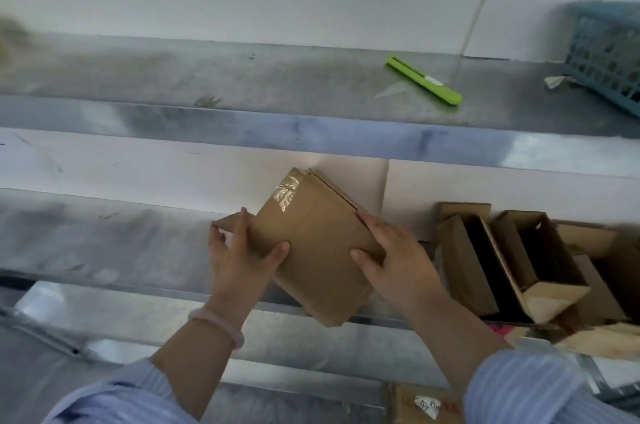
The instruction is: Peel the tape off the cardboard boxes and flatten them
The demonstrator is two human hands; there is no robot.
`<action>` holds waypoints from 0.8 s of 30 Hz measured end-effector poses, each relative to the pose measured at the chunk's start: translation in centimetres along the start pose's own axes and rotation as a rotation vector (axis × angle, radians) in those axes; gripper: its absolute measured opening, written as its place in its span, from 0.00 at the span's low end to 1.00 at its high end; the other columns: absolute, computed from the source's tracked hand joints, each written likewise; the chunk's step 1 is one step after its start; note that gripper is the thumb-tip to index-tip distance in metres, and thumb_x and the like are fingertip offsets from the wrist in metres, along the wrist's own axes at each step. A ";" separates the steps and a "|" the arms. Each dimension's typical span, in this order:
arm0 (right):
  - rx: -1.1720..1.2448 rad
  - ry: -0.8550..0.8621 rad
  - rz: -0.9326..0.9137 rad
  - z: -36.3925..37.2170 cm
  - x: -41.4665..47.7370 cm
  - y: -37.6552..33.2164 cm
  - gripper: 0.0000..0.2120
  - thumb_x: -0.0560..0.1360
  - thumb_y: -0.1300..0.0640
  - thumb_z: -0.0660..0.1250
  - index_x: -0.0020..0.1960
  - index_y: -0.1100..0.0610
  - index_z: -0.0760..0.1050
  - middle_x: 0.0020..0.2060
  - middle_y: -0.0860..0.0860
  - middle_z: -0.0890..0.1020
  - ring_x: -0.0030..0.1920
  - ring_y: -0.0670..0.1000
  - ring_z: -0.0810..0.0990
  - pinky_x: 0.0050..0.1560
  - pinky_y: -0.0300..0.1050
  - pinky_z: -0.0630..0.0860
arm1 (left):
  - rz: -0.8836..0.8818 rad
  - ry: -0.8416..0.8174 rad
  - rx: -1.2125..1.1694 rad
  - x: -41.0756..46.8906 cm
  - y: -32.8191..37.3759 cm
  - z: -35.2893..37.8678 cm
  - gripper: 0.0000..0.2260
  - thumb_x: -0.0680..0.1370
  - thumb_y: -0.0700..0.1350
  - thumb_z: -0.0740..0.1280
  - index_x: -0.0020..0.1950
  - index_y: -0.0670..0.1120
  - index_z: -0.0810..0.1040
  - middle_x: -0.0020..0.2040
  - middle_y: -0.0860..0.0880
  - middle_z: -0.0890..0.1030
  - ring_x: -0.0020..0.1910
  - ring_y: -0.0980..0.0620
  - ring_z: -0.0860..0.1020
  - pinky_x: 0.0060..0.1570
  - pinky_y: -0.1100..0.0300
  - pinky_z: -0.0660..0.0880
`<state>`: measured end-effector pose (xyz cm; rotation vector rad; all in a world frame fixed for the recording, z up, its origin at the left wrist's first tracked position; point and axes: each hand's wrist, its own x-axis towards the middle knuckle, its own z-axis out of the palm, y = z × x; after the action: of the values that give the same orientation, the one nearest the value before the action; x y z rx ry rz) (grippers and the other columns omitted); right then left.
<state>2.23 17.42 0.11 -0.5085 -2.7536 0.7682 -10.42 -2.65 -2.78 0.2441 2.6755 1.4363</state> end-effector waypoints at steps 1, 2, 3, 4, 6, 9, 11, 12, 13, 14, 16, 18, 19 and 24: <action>-0.026 0.012 -0.027 0.0 0.2 0.0 0.29 0.78 0.40 0.61 0.76 0.38 0.54 0.72 0.42 0.66 0.70 0.48 0.64 0.74 0.52 0.61 | -0.028 -0.024 0.051 0.2 0.2 -0.2 0.45 0.68 0.62 0.73 0.78 0.58 0.50 0.78 0.47 0.41 0.76 0.42 0.50 0.74 0.49 0.52; -0.060 0.032 -0.055 0.0 0.3 0.1 0.29 0.78 0.41 0.61 0.76 0.39 0.55 0.73 0.42 0.65 0.72 0.48 0.62 0.75 0.51 0.58 | -0.068 -0.028 0.109 0.6 0.2 -0.3 0.45 0.68 0.65 0.71 0.78 0.59 0.50 0.78 0.47 0.38 0.77 0.41 0.49 0.74 0.48 0.52; -0.099 0.049 -0.093 0.2 0.5 0.2 0.28 0.78 0.41 0.61 0.76 0.39 0.55 0.74 0.41 0.64 0.74 0.48 0.59 0.76 0.50 0.54 | -0.090 -0.023 0.161 0.8 0.1 -0.4 0.45 0.67 0.66 0.70 0.78 0.60 0.50 0.78 0.47 0.36 0.77 0.40 0.49 0.74 0.48 0.52; -0.140 0.059 -0.140 0.4 0.6 0.4 0.28 0.79 0.42 0.61 0.76 0.39 0.56 0.74 0.41 0.63 0.75 0.47 0.56 0.76 0.49 0.50 | -0.094 -0.040 0.178 1.1 -0.1 -0.4 0.45 0.68 0.66 0.70 0.77 0.60 0.50 0.78 0.47 0.37 0.77 0.40 0.50 0.74 0.47 0.55; -0.205 0.054 -0.237 1.3 1.0 0.9 0.26 0.79 0.44 0.61 0.76 0.41 0.59 0.74 0.41 0.64 0.76 0.47 0.55 0.77 0.50 0.47 | -0.010 -0.181 -0.016 1.8 -0.6 -0.4 0.36 0.69 0.60 0.73 0.73 0.59 0.61 0.77 0.47 0.57 0.73 0.42 0.63 0.69 0.47 0.67; -0.237 -0.008 -0.236 2.8 0.9 1.7 0.24 0.79 0.47 0.63 0.74 0.43 0.64 0.73 0.42 0.66 0.76 0.48 0.56 0.78 0.54 0.51 | 0.059 -0.339 -0.208 1.7 -1.4 0.1 0.21 0.72 0.50 0.75 0.62 0.59 0.72 0.54 0.58 0.80 0.55 0.56 0.77 0.52 0.62 0.77; -0.291 -0.064 -0.178 3.4 0.7 2.0 0.27 0.76 0.47 0.67 0.73 0.42 0.64 0.71 0.44 0.66 0.75 0.50 0.59 0.76 0.57 0.57 | 0.087 -0.384 -0.167 1.6 -2.0 0.3 0.23 0.73 0.48 0.74 0.66 0.57 0.71 0.53 0.60 0.80 0.52 0.64 0.76 0.45 0.72 0.74; -0.341 -0.069 -0.179 3.7 0.7 1.9 0.28 0.73 0.46 0.69 0.72 0.41 0.64 0.69 0.45 0.67 0.72 0.52 0.62 0.74 0.58 0.61 | 0.091 -0.402 -0.144 1.7 -2.6 0.5 0.24 0.74 0.48 0.73 0.68 0.56 0.71 0.53 0.60 0.80 0.50 0.66 0.76 0.42 0.75 0.73; -0.393 -0.063 -0.190 4.0 0.9 1.6 0.30 0.71 0.44 0.70 0.70 0.42 0.65 0.66 0.47 0.69 0.69 0.53 0.66 0.72 0.58 0.64 | 0.085 -0.418 -0.118 1.7 -3.0 0.5 0.22 0.74 0.48 0.72 0.67 0.55 0.71 0.51 0.60 0.80 0.49 0.66 0.76 0.41 0.75 0.72; -0.438 -0.050 -0.202 4.3 1.2 1.2 0.31 0.69 0.41 0.70 0.70 0.42 0.66 0.63 0.48 0.70 0.65 0.54 0.69 0.70 0.59 0.66 | 0.060 -0.428 -0.096 1.9 -3.4 0.6 0.19 0.75 0.48 0.71 0.65 0.55 0.72 0.49 0.59 0.80 0.47 0.64 0.77 0.40 0.74 0.72; -0.491 -0.047 -0.219 4.8 2.3 0.2 0.32 0.69 0.37 0.68 0.70 0.43 0.66 0.63 0.50 0.71 0.63 0.56 0.71 0.69 0.59 0.66 | -0.002 -0.441 -0.065 2.5 -3.7 0.6 0.13 0.76 0.48 0.70 0.59 0.55 0.74 0.46 0.57 0.80 0.46 0.56 0.79 0.43 0.65 0.75; -0.500 -0.070 -0.223 5.5 3.3 -0.5 0.31 0.71 0.37 0.66 0.71 0.44 0.65 0.68 0.51 0.69 0.67 0.57 0.69 0.70 0.59 0.64 | -0.001 -0.456 -0.046 3.1 -3.8 0.6 0.08 0.76 0.48 0.69 0.52 0.57 0.73 0.45 0.55 0.80 0.47 0.52 0.79 0.50 0.56 0.78; -0.504 -0.076 -0.222 5.9 3.7 -0.6 0.30 0.72 0.38 0.65 0.72 0.44 0.64 0.71 0.51 0.68 0.69 0.57 0.68 0.71 0.59 0.63 | 0.012 -0.450 -0.031 3.4 -3.8 0.6 0.07 0.76 0.48 0.69 0.50 0.58 0.74 0.45 0.55 0.81 0.47 0.52 0.79 0.52 0.53 0.78; -0.526 -0.028 -0.207 7.2 3.5 -1.0 0.28 0.73 0.39 0.66 0.71 0.45 0.67 0.68 0.51 0.73 0.65 0.57 0.73 0.67 0.60 0.69 | -0.008 -0.320 -0.059 3.8 -4.5 0.3 0.04 0.72 0.47 0.74 0.41 0.54 0.80 0.39 0.51 0.84 0.41 0.49 0.82 0.48 0.48 0.80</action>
<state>-3.48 14.73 -4.87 -0.2926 -2.9616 -0.0051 -14.50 -4.17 -6.66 0.4187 2.3722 1.3417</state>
